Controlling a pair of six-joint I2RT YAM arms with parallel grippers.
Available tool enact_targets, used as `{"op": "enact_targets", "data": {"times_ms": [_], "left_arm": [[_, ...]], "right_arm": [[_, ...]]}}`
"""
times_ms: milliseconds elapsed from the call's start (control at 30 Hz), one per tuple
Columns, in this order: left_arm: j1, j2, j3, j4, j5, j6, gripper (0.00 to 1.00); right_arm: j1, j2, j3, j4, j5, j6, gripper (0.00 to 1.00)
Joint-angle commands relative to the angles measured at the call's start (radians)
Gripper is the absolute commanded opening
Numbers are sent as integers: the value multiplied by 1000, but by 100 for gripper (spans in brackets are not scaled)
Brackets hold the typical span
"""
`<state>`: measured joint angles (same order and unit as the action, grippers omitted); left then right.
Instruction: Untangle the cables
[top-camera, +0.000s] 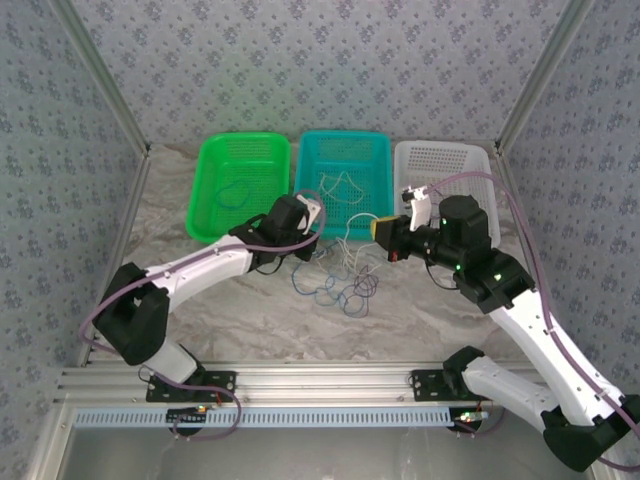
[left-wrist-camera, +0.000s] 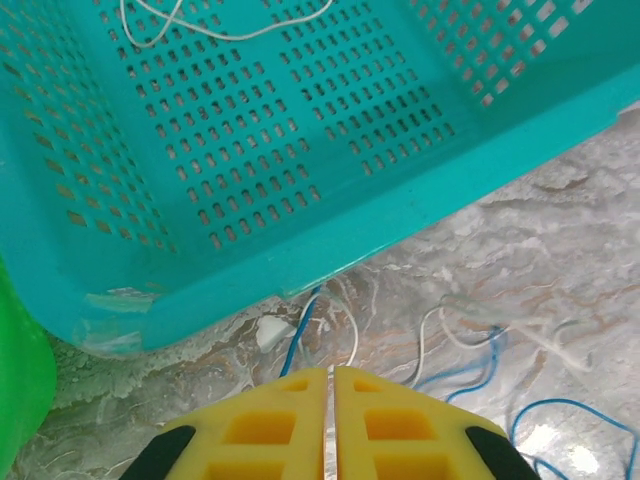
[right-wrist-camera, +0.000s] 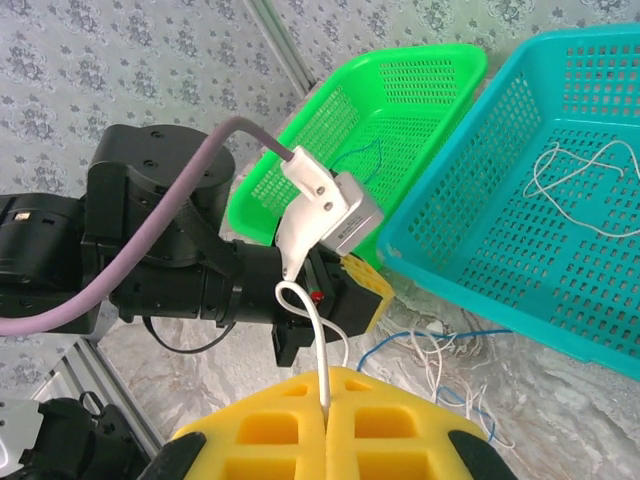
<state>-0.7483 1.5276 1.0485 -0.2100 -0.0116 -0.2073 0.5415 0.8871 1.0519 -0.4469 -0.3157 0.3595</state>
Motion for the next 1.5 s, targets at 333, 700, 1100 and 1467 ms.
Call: {"op": "enact_targets", "data": {"times_ms": [333,700,1100,1467], "left_arm": [[-9,-278,-222,385,164,-137,71],[-13,-201,-193,580,412,-187,75],[-45,-170,-170,599,426,-153,75],[-50,22,35,362,258,-168,63]], "right_arm": [[-6,-10,-108,112,-19,68,0],[3,5,-137,147,-34,93,0],[6,16,-139,163,-45,104,0],[37,3,-107,166,-95,113,0]]}}
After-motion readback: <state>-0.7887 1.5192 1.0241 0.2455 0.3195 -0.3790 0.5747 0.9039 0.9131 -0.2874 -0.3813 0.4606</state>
